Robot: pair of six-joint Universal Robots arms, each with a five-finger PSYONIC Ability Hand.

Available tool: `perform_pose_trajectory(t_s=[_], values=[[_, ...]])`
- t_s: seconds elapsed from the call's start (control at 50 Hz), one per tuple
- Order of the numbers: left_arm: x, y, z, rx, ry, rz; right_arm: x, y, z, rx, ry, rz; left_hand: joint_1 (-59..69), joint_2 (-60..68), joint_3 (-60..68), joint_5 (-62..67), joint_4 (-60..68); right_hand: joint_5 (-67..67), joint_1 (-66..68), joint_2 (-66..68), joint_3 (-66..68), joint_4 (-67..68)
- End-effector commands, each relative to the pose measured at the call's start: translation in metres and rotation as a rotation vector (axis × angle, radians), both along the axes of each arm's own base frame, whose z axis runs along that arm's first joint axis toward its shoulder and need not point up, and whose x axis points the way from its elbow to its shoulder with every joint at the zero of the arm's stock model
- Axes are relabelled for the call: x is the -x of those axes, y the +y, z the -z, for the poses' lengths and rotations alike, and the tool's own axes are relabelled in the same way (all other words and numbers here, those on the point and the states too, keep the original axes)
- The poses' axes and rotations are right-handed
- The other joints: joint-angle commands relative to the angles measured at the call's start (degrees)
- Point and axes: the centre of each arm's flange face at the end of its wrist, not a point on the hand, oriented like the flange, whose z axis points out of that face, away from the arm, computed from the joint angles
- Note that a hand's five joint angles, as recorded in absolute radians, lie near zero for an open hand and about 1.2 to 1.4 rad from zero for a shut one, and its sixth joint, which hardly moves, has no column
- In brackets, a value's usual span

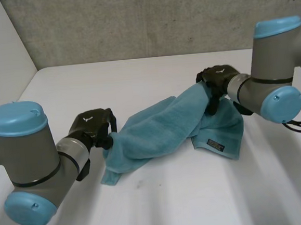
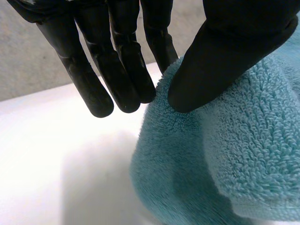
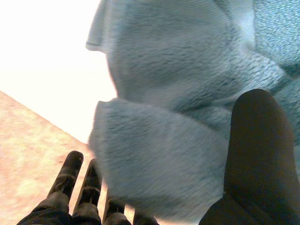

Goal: Fold the laundry

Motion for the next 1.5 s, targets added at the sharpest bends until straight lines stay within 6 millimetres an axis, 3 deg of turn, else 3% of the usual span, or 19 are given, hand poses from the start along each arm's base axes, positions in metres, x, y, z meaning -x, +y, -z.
perform_pose_trajectory(t_s=[0.02, 0.14, 0.18, 0.28, 0.36, 0.4, 0.46, 0.5, 0.56, 0.68, 0.78, 0.84, 1.1, 1.16, 1.2, 1.34, 1.5], values=[[-0.013, -0.015, -0.027, 0.082, 0.034, -0.055, 0.023, 0.035, -0.058, 0.075, -0.039, 0.038, 17.02, 11.46, 11.76, 14.17, 11.50, -1.76, -0.54, -2.37, -1.64, -1.95], [-0.018, -0.010, -0.042, 0.110, 0.057, -0.062, 0.039, 0.055, -0.064, 0.125, -0.060, 0.063, 17.02, 11.46, 11.76, 14.17, 11.50, -1.08, 0.14, -1.69, -0.96, -1.27], [-0.021, -0.003, -0.050, 0.127, 0.067, -0.063, 0.067, 0.053, -0.052, 0.100, -0.041, 0.143, 17.02, 11.46, 11.76, 14.17, 11.50, -1.08, 0.14, -1.69, -0.96, -1.27], [-0.024, 0.012, -0.074, 0.184, 0.099, -0.048, 0.093, 0.064, -0.029, 0.013, -0.020, 0.204, 17.02, 11.46, 11.76, 14.17, 11.50, 1.94, 3.15, 1.33, 2.06, 1.75], [-0.024, 0.021, -0.092, 0.231, 0.126, -0.039, 0.097, 0.076, -0.014, -0.036, -0.010, 0.207, 17.02, 11.46, 11.76, 14.17, 11.50, 8.51, 9.73, 7.90, 8.63, 8.32], [-0.024, 0.032, -0.114, 0.292, 0.161, -0.022, 0.098, 0.091, -0.006, -0.075, -0.008, 0.197, 17.02, 11.46, 11.76, 14.17, 11.50, 20.05, 21.27, 19.44, 20.18, 19.86], [-0.023, 0.039, -0.126, 0.323, 0.178, -0.009, 0.098, 0.099, -0.005, -0.088, -0.013, 0.182, 17.02, 11.46, 11.76, 14.17, 11.50, 23.31, 24.53, 22.70, 23.43, 23.12], [-0.021, 0.052, -0.146, 0.373, 0.208, 0.019, 0.095, 0.112, -0.001, -0.126, -0.035, 0.130, 17.02, 11.46, 11.76, 14.17, 11.50, 29.35, 30.57, 28.74, 29.47, 29.16], [-0.019, 0.065, -0.158, 0.399, 0.227, 0.044, 0.090, 0.119, 0.004, -0.176, -0.091, 0.085, 17.02, 11.46, 11.76, 14.17, 11.50, 27.70, 28.92, 27.09, 27.82, 27.51], [-0.016, 0.082, -0.167, 0.412, 0.245, 0.082, 0.085, 0.115, 0.003, -0.198, -0.188, 0.082, 17.02, 11.46, 11.76, 14.17, 11.50, 17.76, 18.98, 17.15, 17.88, 17.57], [-0.014, 0.094, -0.179, 0.442, 0.270, 0.111, 0.077, 0.089, 0.020, -0.152, -0.265, 0.109, 17.02, 11.46, 11.76, 14.17, 11.50, 12.72, 13.93, 12.11, 12.84, 12.53], [-0.015, 0.099, -0.185, 0.456, 0.280, 0.117, 0.075, 0.084, 0.021, -0.133, -0.278, 0.121, 17.02, 11.46, 11.76, 14.17, 11.50, 12.72, 13.93, 12.10, 12.84, 12.53], [-0.020, 0.101, -0.192, 0.460, 0.270, 0.105, 0.068, 0.066, 0.002, -0.015, -0.263, 0.151, 17.02, 11.46, 11.76, 14.17, 11.50, 8.71, 9.92, 8.09, 8.83, 8.52], [-0.020, 0.100, -0.193, 0.463, 0.271, 0.102, 0.067, 0.066, 0.006, -0.018, -0.227, 0.128, 17.02, 11.46, 11.76, 14.17, 11.50, 7.50, 8.72, 6.89, 7.62, 7.31], [-0.022, 0.098, -0.196, 0.475, 0.274, 0.093, 0.066, 0.070, 0.020, -0.046, -0.111, 0.065, 17.02, 11.46, 11.76, 14.17, 11.50, 7.84, 9.05, 7.23, 7.96, 7.65], [-0.024, 0.095, -0.203, 0.495, 0.283, 0.079, 0.067, 0.087, 0.038, -0.070, 0.103, -0.068, 17.02, 11.46, 11.76, 14.17, 11.50, 8.01, 9.22, 7.39, 8.13, 7.82], [-0.024, 0.093, -0.205, 0.502, 0.285, 0.080, 0.070, 0.109, 0.042, -0.167, -0.006, -0.074, 17.02, 11.46, 11.76, 14.17, 11.50, 6.67, 7.88, 6.05, 6.79, 6.48]])
